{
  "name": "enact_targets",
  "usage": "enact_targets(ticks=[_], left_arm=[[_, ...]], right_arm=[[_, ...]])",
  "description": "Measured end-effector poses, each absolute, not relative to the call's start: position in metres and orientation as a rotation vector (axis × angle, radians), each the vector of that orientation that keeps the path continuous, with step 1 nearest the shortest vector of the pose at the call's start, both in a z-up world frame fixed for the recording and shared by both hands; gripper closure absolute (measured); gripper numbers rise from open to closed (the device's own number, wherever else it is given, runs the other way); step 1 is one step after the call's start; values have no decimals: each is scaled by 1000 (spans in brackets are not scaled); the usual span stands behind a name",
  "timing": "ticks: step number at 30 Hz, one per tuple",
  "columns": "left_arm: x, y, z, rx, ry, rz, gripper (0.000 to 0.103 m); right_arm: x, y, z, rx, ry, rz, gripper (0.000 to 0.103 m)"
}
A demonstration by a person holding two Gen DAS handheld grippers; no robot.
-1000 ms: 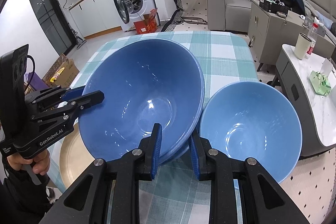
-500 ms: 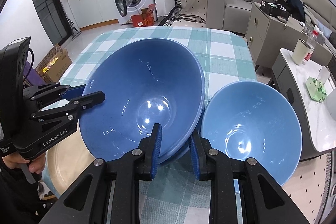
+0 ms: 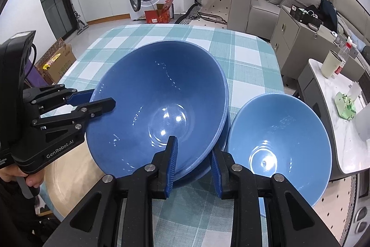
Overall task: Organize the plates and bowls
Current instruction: 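Lower the blue bowl onto the tablecloth and open both grippers, then move both grippers to the rim of the light blue bowl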
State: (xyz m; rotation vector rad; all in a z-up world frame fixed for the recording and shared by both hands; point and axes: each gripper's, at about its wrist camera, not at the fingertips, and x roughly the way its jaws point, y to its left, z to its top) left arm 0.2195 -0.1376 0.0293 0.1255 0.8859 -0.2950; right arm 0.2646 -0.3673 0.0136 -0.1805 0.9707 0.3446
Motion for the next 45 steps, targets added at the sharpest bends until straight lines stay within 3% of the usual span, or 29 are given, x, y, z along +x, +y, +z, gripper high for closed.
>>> enact_targets(ticks=[3,9,15,17,20,23,24,25,26,29,31,33,45], left_arm=[[220,-137,28,134,888,-294,83],[220,-137,26,134,900,-298,78],[216,-138,31,144,887,-299,53],[215,-137,34,135,880,-303,51],[214,-132,39,117,874,-305,49],[213,-127,44,87,860,-311,34],[212,-126,46,79,852,-311,19],[211,-124,49,71,837,-309,12],[210,-123,51,67,823,-307,12],[209,-122,57,62,804,-310,11],[208,-120,61,44,789,-312,2],[206,-119,65,30,768,-313,0],[208,-139,74,38,752,-374,0]], right_arm=[[262,-364,13,-215,955,334,75],[260,-363,11,-222,945,353,64],[255,-367,16,-197,909,376,44],[252,-372,20,-181,882,369,30],[247,-381,28,-143,838,340,19],[242,-395,35,-72,809,340,13],[241,-399,37,-48,805,342,12],[240,-404,39,-26,799,343,9],[239,-408,41,-5,793,340,5],[235,-416,42,22,785,328,2],[232,-419,41,24,787,318,2],[228,-424,40,36,789,303,1],[215,-443,38,79,763,270,1]])
